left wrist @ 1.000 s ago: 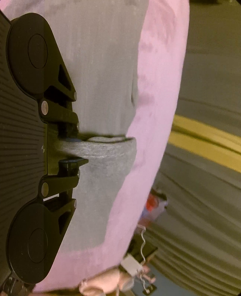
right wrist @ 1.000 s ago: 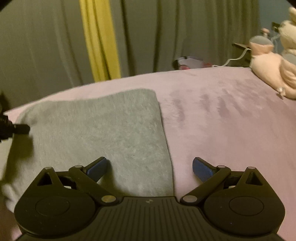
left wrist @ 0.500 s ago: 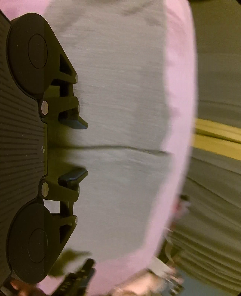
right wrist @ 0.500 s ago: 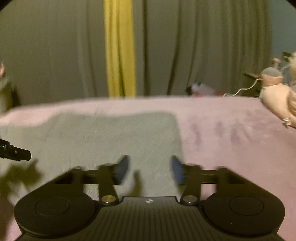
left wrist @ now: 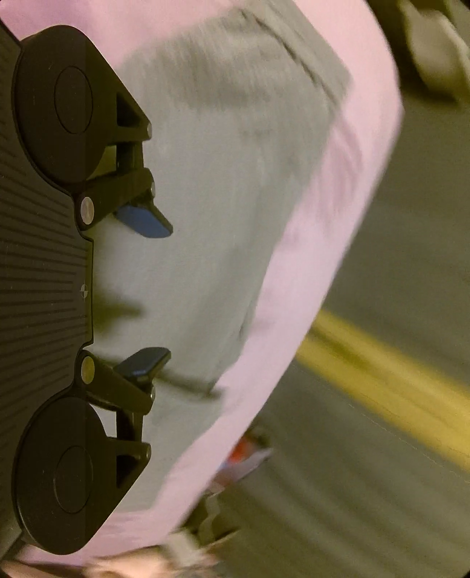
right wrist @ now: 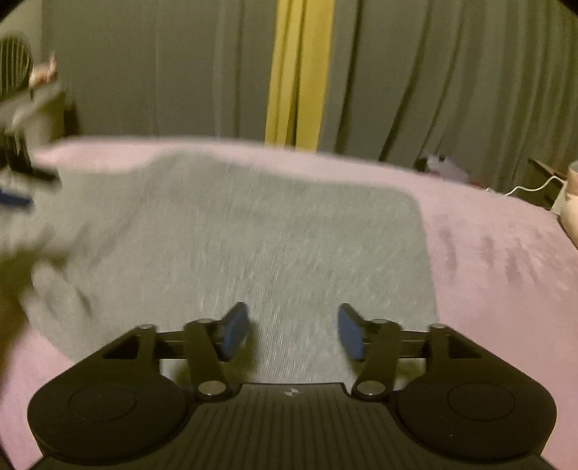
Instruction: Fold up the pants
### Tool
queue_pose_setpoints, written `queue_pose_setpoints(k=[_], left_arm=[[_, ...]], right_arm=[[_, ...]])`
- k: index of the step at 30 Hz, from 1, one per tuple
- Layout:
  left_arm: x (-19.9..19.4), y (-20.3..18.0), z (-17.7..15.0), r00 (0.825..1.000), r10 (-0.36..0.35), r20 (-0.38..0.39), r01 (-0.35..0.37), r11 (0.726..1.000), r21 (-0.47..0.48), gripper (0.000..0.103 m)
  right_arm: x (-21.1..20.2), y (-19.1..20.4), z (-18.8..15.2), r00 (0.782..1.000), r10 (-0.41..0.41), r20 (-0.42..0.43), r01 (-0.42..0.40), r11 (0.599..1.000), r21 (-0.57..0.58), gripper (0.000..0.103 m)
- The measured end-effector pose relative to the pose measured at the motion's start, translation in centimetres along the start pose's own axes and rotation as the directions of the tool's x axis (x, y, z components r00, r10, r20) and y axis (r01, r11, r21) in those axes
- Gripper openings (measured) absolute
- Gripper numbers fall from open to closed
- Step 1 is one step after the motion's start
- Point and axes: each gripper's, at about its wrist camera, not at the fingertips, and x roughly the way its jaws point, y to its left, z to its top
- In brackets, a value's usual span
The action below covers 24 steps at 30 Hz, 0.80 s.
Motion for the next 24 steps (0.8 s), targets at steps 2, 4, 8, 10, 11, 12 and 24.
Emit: queue_pose_setpoints(k=[2,4,8,10,11,12,24], left_arm=[[-0.9,2.2,1.0,0.999,0.027,0.018,-0.026,0.996,-0.084,0.075],[-2.1,4.3,2.1,0.998,0.043,0.056,-0.036,0.992,-0.124,0.078],[-4.4,8.5,3.8,0.986,0.105,0.128,-0.088,0.987,-0.136,0.092],[-4.8,10.6,4.1,0.985,0.122,0.123,-0.104,0.984,-0.145,0.092],[-4.7,11.8,4.2,0.987,0.120,0.110,-0.102,0.983,-0.154,0.093],[-4.5,12.9,4.1,0.989,0.122,0.089,-0.105,0.980,-0.171,0.093],[0.6,20.3,3.0,1.000,0.006,-0.016,-0.013,0.894,-0.447,0.078]], right_arm=[[1.1,0.6,-0.1,0.998,-0.014,-0.058,0.012,1.000,-0.027,0.074],[0.9,0.7,0.0,0.999,-0.005,-0.046,0.005,1.000,-0.016,0.082],[1.1,-0.3,0.1,0.998,-0.005,-0.064,0.007,1.000,0.019,0.098],[1.3,-0.7,0.1,0.997,-0.003,-0.074,0.006,0.999,0.041,0.099],[1.3,-0.8,0.1,0.997,-0.002,-0.075,0.005,0.999,0.045,0.099],[1.3,-0.7,0.1,0.997,-0.004,-0.074,0.007,0.999,0.042,0.099],[1.7,-0.9,0.2,0.997,-0.013,-0.074,0.016,0.999,0.032,0.099]])
